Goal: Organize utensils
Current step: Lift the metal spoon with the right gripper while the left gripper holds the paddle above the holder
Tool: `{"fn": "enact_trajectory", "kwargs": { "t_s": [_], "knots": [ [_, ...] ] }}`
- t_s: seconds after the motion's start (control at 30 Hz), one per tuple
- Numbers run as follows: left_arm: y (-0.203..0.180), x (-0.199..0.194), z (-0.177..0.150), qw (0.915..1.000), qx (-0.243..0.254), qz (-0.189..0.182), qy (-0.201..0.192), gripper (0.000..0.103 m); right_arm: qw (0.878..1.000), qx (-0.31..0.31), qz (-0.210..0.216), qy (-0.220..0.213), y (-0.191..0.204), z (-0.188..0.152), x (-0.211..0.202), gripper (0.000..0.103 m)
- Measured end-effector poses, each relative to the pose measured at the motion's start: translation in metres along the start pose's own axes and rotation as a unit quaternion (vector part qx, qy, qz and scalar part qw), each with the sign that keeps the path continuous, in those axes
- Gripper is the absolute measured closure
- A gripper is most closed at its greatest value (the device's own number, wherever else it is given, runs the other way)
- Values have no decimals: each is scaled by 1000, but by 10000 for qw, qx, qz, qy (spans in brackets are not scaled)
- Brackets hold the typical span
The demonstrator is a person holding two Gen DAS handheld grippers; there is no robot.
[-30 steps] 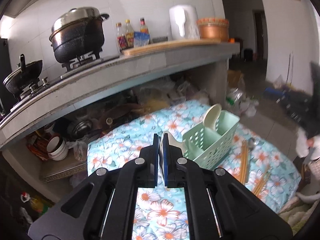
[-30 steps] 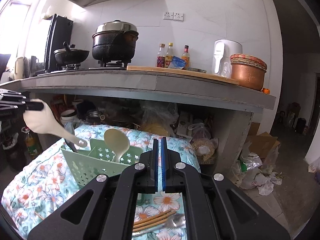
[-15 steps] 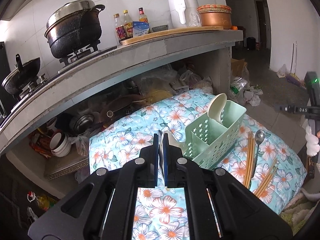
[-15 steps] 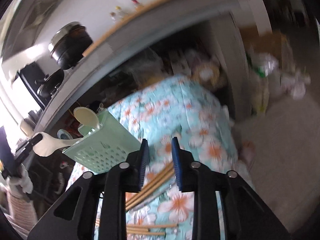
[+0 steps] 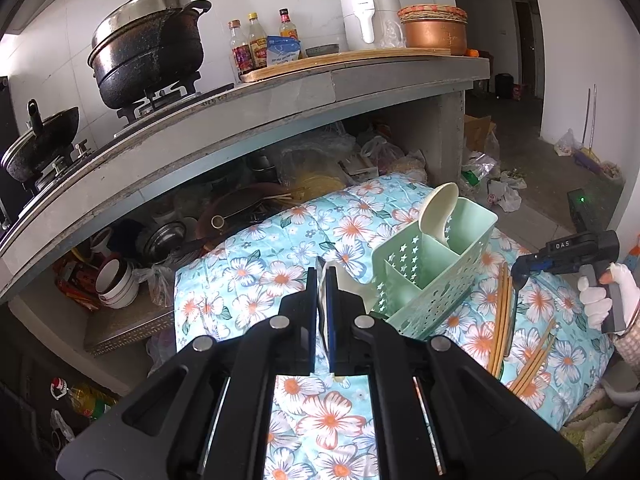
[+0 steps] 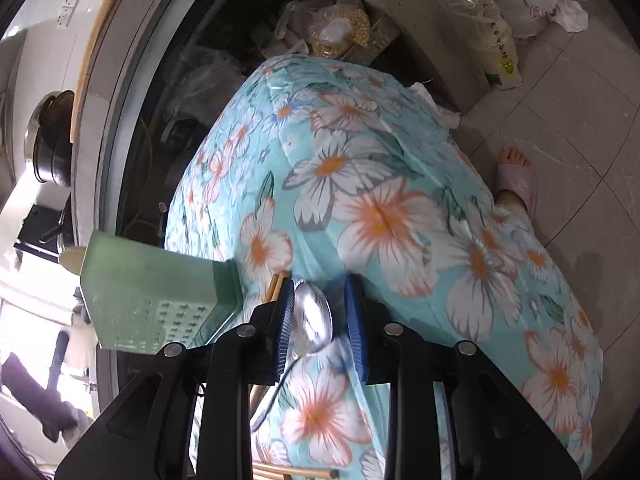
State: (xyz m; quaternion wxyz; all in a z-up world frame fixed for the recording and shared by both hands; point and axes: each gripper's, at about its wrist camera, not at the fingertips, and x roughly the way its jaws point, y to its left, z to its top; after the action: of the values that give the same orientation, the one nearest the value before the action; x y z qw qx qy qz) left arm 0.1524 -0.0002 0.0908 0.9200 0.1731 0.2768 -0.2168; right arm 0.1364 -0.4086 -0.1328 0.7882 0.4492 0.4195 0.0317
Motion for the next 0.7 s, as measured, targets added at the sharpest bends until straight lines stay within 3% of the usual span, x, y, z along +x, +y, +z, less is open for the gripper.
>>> {"fn": "enact_trajectory", "kwargs": {
  "t_s": [0.27,0.43,0.6,0.7],
  "knots": [
    [2,1,0,10000,-58,-31,20,100,9995,-213,-213,-19,9,-2,0,77],
    [2,2,-2,9999,-92,-56,23,100,9987,-401,-316,-49,12,-7,2,97],
    [2,2,-2,9999,-99,-33,33,100,9990,-381,-94,-234,11,-12,-10,100],
    [2,1,-1,10000,-60,0,18,100,9967,-639,-166,-475,22,-15,-26,100]
  ]
}}
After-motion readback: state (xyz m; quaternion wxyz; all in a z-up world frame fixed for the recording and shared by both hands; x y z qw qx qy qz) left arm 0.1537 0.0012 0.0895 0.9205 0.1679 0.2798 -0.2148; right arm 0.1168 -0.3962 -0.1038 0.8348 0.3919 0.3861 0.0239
